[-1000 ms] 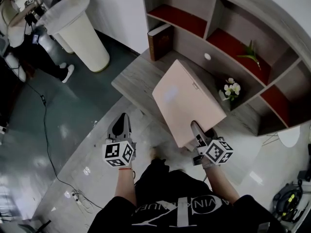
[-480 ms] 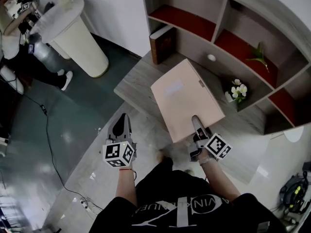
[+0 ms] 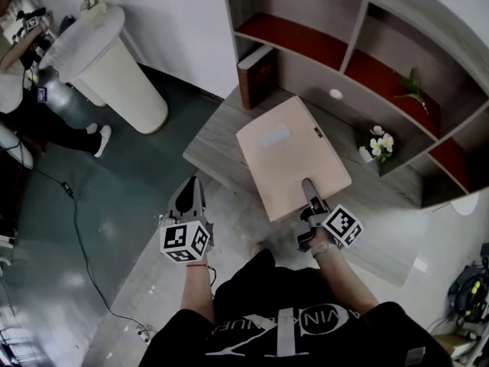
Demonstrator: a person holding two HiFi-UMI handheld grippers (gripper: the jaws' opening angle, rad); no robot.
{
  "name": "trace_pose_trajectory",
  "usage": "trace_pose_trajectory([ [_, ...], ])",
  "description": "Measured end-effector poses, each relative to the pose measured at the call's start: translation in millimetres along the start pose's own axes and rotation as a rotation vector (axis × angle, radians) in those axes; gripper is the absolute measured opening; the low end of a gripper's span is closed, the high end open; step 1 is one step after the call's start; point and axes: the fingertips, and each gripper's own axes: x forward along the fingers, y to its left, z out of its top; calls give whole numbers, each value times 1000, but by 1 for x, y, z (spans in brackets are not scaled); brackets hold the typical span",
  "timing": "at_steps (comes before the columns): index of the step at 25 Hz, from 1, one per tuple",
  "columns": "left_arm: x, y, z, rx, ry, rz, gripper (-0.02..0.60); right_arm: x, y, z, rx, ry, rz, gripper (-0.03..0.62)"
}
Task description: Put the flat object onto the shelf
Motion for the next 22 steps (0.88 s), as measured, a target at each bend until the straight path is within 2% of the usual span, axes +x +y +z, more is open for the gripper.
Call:
trace_pose_trajectory([
  [5, 6, 13, 3, 2, -3, -17, 6, 12, -7, -5, 16, -1, -31, 307],
  [9, 8, 21, 2, -13, -1, -23, 6, 18, -17, -10, 18, 36, -72, 319],
  [13, 7, 24, -5, -38, 8, -20, 6, 21, -27, -16, 120, 68, -107, 331],
  [17, 5, 22, -7, -42, 5, -21, 6, 22, -37, -15, 252, 51, -131, 336],
  [22, 0, 24, -2, -48, -14, -4, 6, 27, -37, -13, 252, 81, -144, 342],
])
